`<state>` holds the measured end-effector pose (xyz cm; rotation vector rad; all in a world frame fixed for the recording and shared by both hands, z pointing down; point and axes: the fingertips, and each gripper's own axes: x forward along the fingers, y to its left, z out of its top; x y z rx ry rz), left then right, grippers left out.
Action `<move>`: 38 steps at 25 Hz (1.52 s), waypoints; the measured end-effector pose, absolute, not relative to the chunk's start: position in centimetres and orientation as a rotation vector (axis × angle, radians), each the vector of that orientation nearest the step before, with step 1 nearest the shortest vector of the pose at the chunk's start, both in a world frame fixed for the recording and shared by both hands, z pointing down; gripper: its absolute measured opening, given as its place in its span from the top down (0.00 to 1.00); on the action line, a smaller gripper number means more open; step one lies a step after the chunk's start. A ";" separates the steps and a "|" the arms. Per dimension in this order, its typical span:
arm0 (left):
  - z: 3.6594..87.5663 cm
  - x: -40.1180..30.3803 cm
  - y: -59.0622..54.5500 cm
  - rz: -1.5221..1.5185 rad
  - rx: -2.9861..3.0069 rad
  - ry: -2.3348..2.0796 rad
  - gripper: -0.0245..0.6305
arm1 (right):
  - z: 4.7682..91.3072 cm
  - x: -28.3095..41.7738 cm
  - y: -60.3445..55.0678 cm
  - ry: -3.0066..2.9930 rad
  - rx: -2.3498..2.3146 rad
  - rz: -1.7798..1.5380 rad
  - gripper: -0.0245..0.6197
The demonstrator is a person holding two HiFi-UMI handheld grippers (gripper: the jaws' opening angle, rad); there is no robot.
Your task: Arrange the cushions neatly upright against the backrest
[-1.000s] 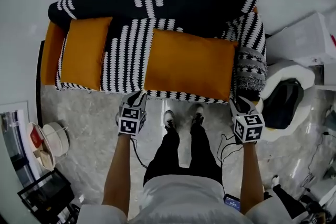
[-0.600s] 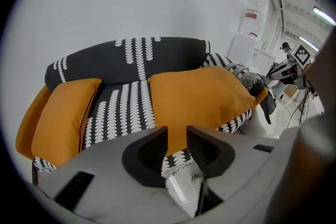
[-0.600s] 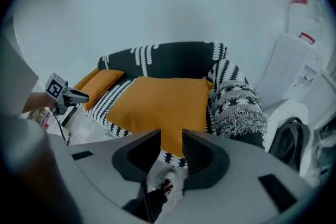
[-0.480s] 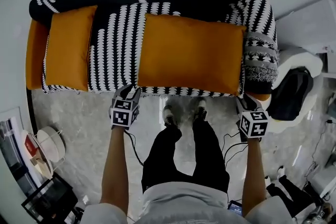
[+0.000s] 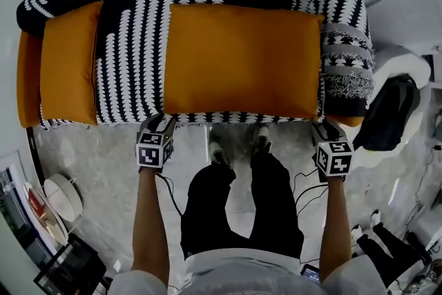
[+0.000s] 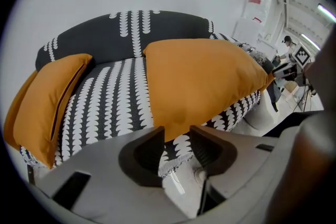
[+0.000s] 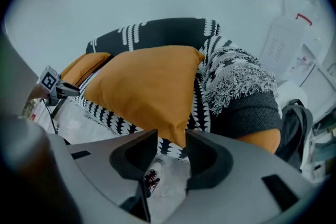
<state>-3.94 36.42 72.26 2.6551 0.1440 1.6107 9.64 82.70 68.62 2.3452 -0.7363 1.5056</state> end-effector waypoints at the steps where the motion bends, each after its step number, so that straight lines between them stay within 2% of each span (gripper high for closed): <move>1: 72.9 -3.9 36.3 1.612 2.652 0.135 0.70 | 69.4 9.8 83.0 -0.738 2.340 1.507 0.74; 6: 75.9 -3.4 35.9 1.616 2.595 0.122 0.64 | 73.1 10.4 84.1 -0.729 2.319 1.530 0.72; 10: 77.0 -2.8 35.8 1.593 2.568 0.128 0.64 | 74.3 11.0 84.1 -0.691 2.367 1.540 0.73; 12: 77.2 -2.6 36.1 1.613 2.570 0.133 0.70 | 74.4 11.1 84.1 -0.687 2.361 1.558 0.73; 13: 77.2 -2.6 36.0 1.627 2.568 0.129 0.79 | 74.3 11.1 84.1 -0.686 2.352 1.569 0.77; 15: 77.0 -2.8 35.8 1.638 2.553 0.118 0.87 | 74.1 11.0 84.0 -0.683 2.331 1.599 0.83; 18: 76.6 -2.6 35.9 1.647 2.532 0.129 0.92 | 73.7 10.6 83.7 -0.671 2.303 1.640 0.90; 27: 72.0 -1.4 35.8 1.695 2.500 0.147 0.92 | 67.3 12.2 81.4 -0.606 2.286 1.660 0.93; 38: 63.5 4.3 35.4 1.829 2.476 0.194 0.93 | 60.0 19.0 80.3 -0.697 2.204 1.696 0.93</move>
